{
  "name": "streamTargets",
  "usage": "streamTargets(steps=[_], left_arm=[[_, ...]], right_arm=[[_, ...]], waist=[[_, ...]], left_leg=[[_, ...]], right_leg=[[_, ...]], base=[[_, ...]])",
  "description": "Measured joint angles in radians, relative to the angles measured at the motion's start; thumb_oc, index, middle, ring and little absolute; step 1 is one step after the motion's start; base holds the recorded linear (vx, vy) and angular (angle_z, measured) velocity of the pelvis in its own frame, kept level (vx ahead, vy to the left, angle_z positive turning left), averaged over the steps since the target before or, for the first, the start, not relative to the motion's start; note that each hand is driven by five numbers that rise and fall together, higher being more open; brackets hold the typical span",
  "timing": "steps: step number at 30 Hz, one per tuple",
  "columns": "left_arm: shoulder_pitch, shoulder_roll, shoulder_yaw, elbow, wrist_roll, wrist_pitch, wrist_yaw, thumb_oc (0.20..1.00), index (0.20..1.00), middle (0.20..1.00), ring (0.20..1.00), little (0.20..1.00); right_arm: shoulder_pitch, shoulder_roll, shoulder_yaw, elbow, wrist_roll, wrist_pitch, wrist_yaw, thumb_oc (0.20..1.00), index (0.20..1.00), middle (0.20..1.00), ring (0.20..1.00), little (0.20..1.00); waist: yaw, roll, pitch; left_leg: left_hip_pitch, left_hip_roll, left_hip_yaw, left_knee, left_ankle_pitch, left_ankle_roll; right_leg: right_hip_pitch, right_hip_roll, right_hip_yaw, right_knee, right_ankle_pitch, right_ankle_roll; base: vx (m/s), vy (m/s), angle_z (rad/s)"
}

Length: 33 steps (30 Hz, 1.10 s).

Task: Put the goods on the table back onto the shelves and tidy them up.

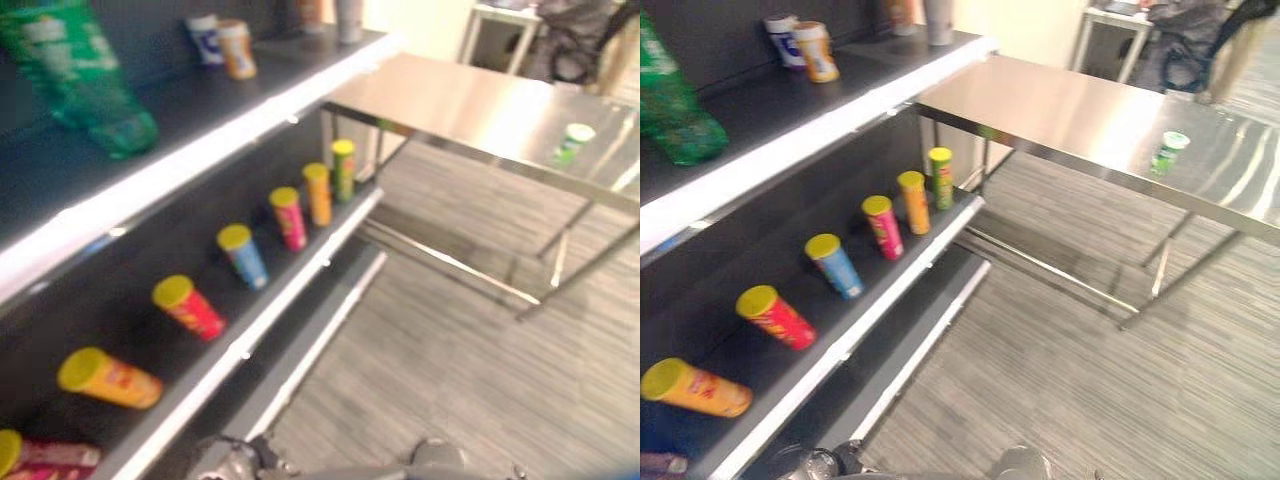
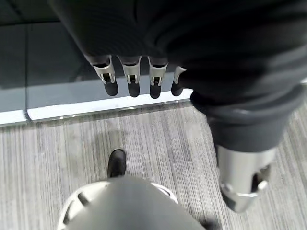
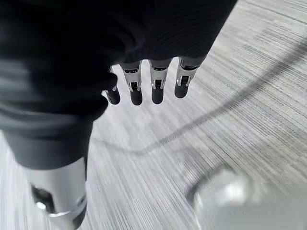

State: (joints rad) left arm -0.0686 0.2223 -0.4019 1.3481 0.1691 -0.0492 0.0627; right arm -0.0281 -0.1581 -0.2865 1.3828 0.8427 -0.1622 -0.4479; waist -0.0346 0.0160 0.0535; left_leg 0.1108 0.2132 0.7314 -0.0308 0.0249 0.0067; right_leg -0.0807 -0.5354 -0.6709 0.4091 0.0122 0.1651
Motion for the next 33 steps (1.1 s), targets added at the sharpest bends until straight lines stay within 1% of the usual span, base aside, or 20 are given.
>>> streamTargets(steps=[2, 3, 5, 6, 7, 9, 13, 14, 15, 17, 18, 19, 22, 24, 26, 27, 28, 30, 31, 33], left_arm=[[0.034, 0.03, 0.037, 0.025, -0.037, 0.004, 0.011, 1.0, 1.0, 1.0, 1.0, 1.0], [0.045, 0.014, 0.068, 0.021, -0.046, 0.002, 0.016, 1.0, 1.0, 1.0, 1.0, 1.0], [0.035, -0.02, 0.087, -0.007, -0.066, 0.001, 0.02, 1.0, 1.0, 1.0, 1.0, 1.0], [0.025, -0.045, 0.087, -0.042, -0.075, -0.012, 0.031, 1.0, 1.0, 1.0, 1.0, 1.0], [0.034, -0.042, 0.089, -0.048, -0.078, -0.01, 0.039, 1.0, 1.0, 1.0, 1.0, 1.0], [0.061, 0.009, 0.087, -0.047, -0.08, -0.001, 0.058, 1.0, 1.0, 1.0, 1.0, 1.0], [0.059, -0.019, 0.095, -0.05, -0.08, -0.001, 0.057, 1.0, 1.0, 1.0, 1.0, 1.0], [0.053, -0.024, 0.095, -0.055, -0.079, -0.002, 0.057, 1.0, 1.0, 1.0, 1.0, 1.0], [0.067, -0.054, 0.088, -0.059, -0.081, -0.015, 0.078, 1.0, 1.0, 1.0, 1.0, 1.0], [0.12, -0.035, 0.119, -0.063, -0.081, -0.031, 0.087, 1.0, 1.0, 1.0, 1.0, 1.0], [0.126, -0.04, 0.172, -0.054, -0.117, -0.035, 0.097, 1.0, 1.0, 1.0, 1.0, 1.0], [0.126, -0.039, 0.179, -0.056, -0.141, -0.037, 0.103, 1.0, 1.0, 1.0, 1.0, 1.0], [0.097, -0.05, 0.183, -0.045, -0.18, -0.04, 0.113, 1.0, 1.0, 1.0, 1.0, 1.0], [0.045, -0.057, 0.171, -0.056, -0.192, -0.051, 0.114, 1.0, 1.0, 1.0, 1.0, 1.0], [0.038, -0.069, 0.164, -0.059, -0.192, -0.055, 0.112, 1.0, 1.0, 1.0, 1.0, 1.0], [0.034, -0.086, 0.169, -0.054, -0.192, -0.07, 0.106, 1.0, 1.0, 1.0, 1.0, 1.0], [0.039, -0.089, 0.169, -0.056, -0.191, -0.074, 0.098, 1.0, 1.0, 1.0, 1.0, 1.0], [0.043, -0.063, 0.182, -0.053, -0.193, -0.08, 0.086, 1.0, 1.0, 1.0, 1.0, 1.0], [0.029, -0.055, 0.187, -0.038, -0.211, -0.068, 0.085, 1.0, 1.0, 1.0, 1.0, 1.0], [0.035, -0.05, 0.206, -0.031, -0.237, -0.062, 0.083, 1.0, 1.0, 1.0, 1.0, 1.0]], right_arm=[[0.002, 0.034, 0.015, -0.009, 0.0, -0.001, -0.021, 1.0, 1.0, 1.0, 1.0, 1.0], [-0.001, 0.035, 0.029, -0.01, 0.0, -0.002, -0.025, 1.0, 1.0, 1.0, 1.0, 1.0], [0.002, 0.014, 0.044, -0.035, 0.001, -0.008, -0.035, 1.0, 1.0, 1.0, 1.0, 1.0], [-0.002, -0.029, 0.034, -0.048, 0.001, -0.016, -0.038, 1.0, 1.0, 1.0, 1.0, 1.0], [0.016, -0.013, 0.055, -0.071, 0.0, -0.024, -0.036, 1.0, 1.0, 1.0, 1.0, 1.0], [0.053, 0.066, 0.199, -0.16, -0.019, -0.028, -0.018, 1.0, 1.0, 1.0, 1.0, 1.0], [0.052, 0.083, 0.254, -0.211, -0.064, -0.032, -0.003, 1.0, 1.0, 1.0, 1.0, 1.0], [0.051, 0.072, 0.246, -0.201, -0.068, -0.029, -0.006, 1.0, 1.0, 1.0, 1.0, 1.0], [0.093, 0.028, 0.199, -0.261, -0.15, -0.019, 0.005, 1.0, 1.0, 1.0, 1.0, 1.0], [0.146, -0.034, 0.341, -0.422, -0.28, -0.017, 0.0, 1.0, 1.0, 1.0, 1.0, 1.0], [0.163, -0.076, 0.408, -0.5, -0.353, -0.019, -0.002, 1.0, 1.0, 1.0, 1.0, 1.0], [0.15, -0.098, 0.436, -0.539, -0.393, -0.017, -0.003, 1.0, 1.0, 1.0, 1.0, 1.0], [0.083, -0.122, 0.451, -0.566, -0.473, -0.021, 0.018, 1.0, 1.0, 1.0, 1.0, 1.0], [0.077, -0.147, 0.499, -0.569, -0.582, -0.003, 0.049, 1.0, 1.0, 1.0, 1.0, 1.0], [0.101, -0.152, 0.507, -0.571, -0.616, 0.006, 0.059, 1.0, 1.0, 1.0, 1.0, 1.0], [0.117, -0.148, 0.527, -0.545, -0.638, 0.029, 0.062, 1.0, 1.0, 1.0, 1.0, 1.0], [0.121, -0.136, 0.538, -0.544, -0.644, 0.041, 0.066, 1.0, 1.0, 1.0, 1.0, 1.0], [0.119, -0.088, 0.547, -0.537, -0.671, 0.047, 0.067, 1.0, 1.0, 1.0, 1.0, 1.0], [0.094, -0.067, 0.543, -0.519, -0.676, 0.047, 0.069, 1.0, 1.0, 1.0, 1.0, 1.0], [0.076, -0.064, 0.545, -0.52, -0.684, 0.049, 0.072, 1.0, 1.0, 1.0, 1.0, 1.0]], waist=[[0.021, -0.031, -0.009], [0.028, -0.025, -0.017], [0.026, -0.026, -0.023], [0.018, 0.03, -0.024], [0.021, 0.045, -0.042], [0.033, -0.013, -0.076], [0.035, -0.007, -0.077], [0.037, -0.01, -0.075], [-0.005, 0.033, -0.057], [0.017, 0.051, -0.057], [0.021, 0.037, -0.052], [0.027, 0.021, -0.049], [0.031, 0.021, -0.02], [0.058, 0.03, 0.003], [0.053, 0.079, 0.006], [0.069, 0.12, 0.003], [0.068, 0.123, 0.003], [0.076, 0.059, 0.023], [0.086, 0.033, 0.055], [0.128, 0.006, 0.066]], left_leg=[[0.004, 0.084, -0.014, 0.127, -0.002, -0.023], [-0.033, 0.125, -0.023, 0.197, -0.051, -0.052], [-0.098, 0.017, -0.071, 0.107, -0.07, -0.091], [-0.131, -0.052, -0.092, -0.016, 0.165, 0.014], [-0.108, -0.015, -0.039, 0.017, 0.106, 0.009], [-0.087, 0.048, 0.004, 0.077, 0.114, -0.021], [-0.145, 0.208, 0.009, 0.197, 0.107, -0.083], [-0.146, 0.2, -0.004, 0.186, 0.09, -0.102], [-0.138, 0.192, -0.051, 0.167, 0.278, -0.114], [-0.138, 0.238, -0.239, 0.236, 0.294, -0.099], [-0.201, 0.232, -0.429, 0.3, 0.26, -0.107], [-0.19, 0.176, -0.506, 0.213, 0.168, -0.153], [-0.174, 0.06, -0.589, -0.008, 0.147, -0.168], [-0.219, -0.148, -0.669, 0.015, 0.075, -0.121], [-0.24, -0.179, -0.635, 0.012, 0.045, -0.098], [-0.261, -0.16, -0.645, 0.039, 0.039, -0.016], [-0.265, -0.154, -0.646, 0.029, 0.038, -0.021], [-0.279, -0.192, -0.66, 0.063, 0.022, -0.07], [-0.353, -0.193, -0.682, 0.214, 0.007, -0.093], [-0.375, -0.209, -0.695, 0.159, 0.009, -0.096]], right_leg=[[0.129, 0.056, -0.021, -0.185, 0.172, -0.06], [0.144, 0.093, -0.024, -0.223, 0.144, -0.088], [0.159, 0.08, -0.003, -0.28, 0.135, -0.087], [0.152, 0.103, 0.039, -0.243, 0.092, -0.038], [0.146, 0.111, 0.1, -0.204, 0.038, -0.003], [0.114, 0.137, 0.201, -0.148, -0.096, 0.04], [0.126, 0.279, 0.218, -0.26, -0.125, 0.005], [0.134, 0.278, 0.219, -0.266, -0.124, 0.002], [0.107, 0.293, 0.234, -0.177, -0.168, -0.039], [0.007, 0.371, 0.315, -0.19, -0.144, -0.137], [0.002, 0.392, 0.375, -0.22, -0.122, -0.161], [-0.007, 0.391, 0.424, -0.262, -0.103, -0.162], [-0.003, 0.413, 0.5, -0.353, -0.024, -0.157], [0.044, 0.408, 0.522, -0.444, 0.011, -0.154], [0.085, 0.443, 0.508, -0.485, 0.022, -0.132], [0.071, 0.487, 0.51, -0.433, -0.003, -0.113], [0.038, 0.494, 0.515, -0.351, -0.042, -0.113], [0.027, 0.449, 0.493, -0.233, -0.171, -0.122], [0.055, 0.442, 0.501, -0.279, -0.169, -0.144], [0.098, 0.42, 0.531, -0.349, -0.157, -0.15]], base=[[-0.2, -0.401, -1.28], [-0.14, -0.325, -0.76], [-0.15, -0.544, -0.08], [-0.16, -0.687, -0.13], [-0.1, -0.448, -0.34], [-0.1, -0.434, -0.94], [-0.09, -0.402, -0.68], [-0.21, -0.809, -0.05], [-0.04, -0.235, -0.32], [-0.07, -0.263, -1.28], [-0.01, -0.218, -1.64], [0.06, -0.144, -1.35], [0.16, -0.209, -1.03], [0.19, -0.038, -0.95], [0.23, 0.017, -0.4], [0.24, 0.023, -0.27], [0.27, 0.028, -0.21], [0.31, 0.069, 0.17], [0.33, 0.13, 0.07], [0.32, 0.197, -0.07]])
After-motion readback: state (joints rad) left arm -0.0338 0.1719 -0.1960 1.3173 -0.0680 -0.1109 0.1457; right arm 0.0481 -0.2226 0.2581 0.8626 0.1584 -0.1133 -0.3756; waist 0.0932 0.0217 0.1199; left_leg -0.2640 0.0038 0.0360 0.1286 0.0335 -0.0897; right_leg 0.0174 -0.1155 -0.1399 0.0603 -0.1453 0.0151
